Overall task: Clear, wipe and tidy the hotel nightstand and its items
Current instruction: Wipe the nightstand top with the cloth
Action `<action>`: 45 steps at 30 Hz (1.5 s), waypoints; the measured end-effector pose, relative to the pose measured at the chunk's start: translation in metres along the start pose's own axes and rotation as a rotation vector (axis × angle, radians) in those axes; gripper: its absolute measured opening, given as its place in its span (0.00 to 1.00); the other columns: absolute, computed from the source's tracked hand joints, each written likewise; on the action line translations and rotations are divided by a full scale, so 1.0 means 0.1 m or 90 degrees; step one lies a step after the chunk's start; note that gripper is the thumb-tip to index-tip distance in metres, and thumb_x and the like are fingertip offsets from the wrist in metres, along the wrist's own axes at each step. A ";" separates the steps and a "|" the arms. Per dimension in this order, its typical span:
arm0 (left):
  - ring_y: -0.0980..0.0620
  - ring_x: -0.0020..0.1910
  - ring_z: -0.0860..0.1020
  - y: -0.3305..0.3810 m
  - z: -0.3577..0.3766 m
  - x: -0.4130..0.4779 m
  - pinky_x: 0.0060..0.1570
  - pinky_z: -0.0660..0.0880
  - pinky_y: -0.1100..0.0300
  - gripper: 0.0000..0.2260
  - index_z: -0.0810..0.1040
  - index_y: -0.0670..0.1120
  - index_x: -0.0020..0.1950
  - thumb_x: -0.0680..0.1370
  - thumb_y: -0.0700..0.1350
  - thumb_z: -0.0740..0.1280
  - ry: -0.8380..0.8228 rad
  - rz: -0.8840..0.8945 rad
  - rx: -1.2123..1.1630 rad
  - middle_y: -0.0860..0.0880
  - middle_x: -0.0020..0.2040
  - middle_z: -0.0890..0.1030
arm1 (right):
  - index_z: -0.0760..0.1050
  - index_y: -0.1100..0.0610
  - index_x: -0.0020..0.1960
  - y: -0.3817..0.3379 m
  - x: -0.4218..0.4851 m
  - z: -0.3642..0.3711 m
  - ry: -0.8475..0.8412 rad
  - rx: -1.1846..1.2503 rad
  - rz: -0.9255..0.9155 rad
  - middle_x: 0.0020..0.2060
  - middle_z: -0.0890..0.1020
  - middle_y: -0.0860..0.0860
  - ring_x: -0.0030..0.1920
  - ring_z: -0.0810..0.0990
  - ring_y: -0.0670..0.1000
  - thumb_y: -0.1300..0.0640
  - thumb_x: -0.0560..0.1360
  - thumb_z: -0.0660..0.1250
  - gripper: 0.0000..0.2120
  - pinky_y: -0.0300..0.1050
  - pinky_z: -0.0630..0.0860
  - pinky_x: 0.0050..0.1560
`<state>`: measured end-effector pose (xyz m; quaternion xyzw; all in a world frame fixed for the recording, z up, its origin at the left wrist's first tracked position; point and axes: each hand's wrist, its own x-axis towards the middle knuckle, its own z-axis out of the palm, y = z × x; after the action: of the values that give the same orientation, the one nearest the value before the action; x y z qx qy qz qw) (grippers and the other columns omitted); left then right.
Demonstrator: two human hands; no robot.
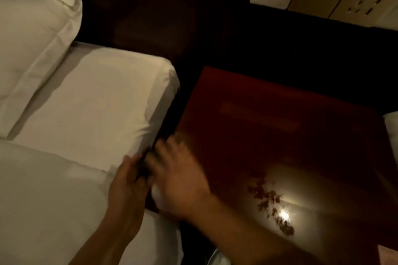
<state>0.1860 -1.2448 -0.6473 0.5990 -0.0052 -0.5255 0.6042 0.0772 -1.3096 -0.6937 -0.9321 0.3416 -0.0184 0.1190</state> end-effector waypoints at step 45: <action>0.42 0.81 0.46 -0.79 0.63 -0.09 0.77 0.47 0.41 0.37 0.52 0.63 0.80 0.74 0.69 0.28 -0.245 0.500 1.210 0.44 0.83 0.50 | 0.60 0.48 0.76 1.37 -1.89 -0.35 0.084 -0.028 0.509 0.77 0.58 0.57 0.77 0.52 0.60 0.39 0.80 0.46 0.27 0.55 0.52 0.75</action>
<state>0.0919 -1.2630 -0.6812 0.6899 -0.7064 -0.1583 0.0017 -0.1582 -1.2973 -0.6831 -0.7248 0.6845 -0.0229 0.0748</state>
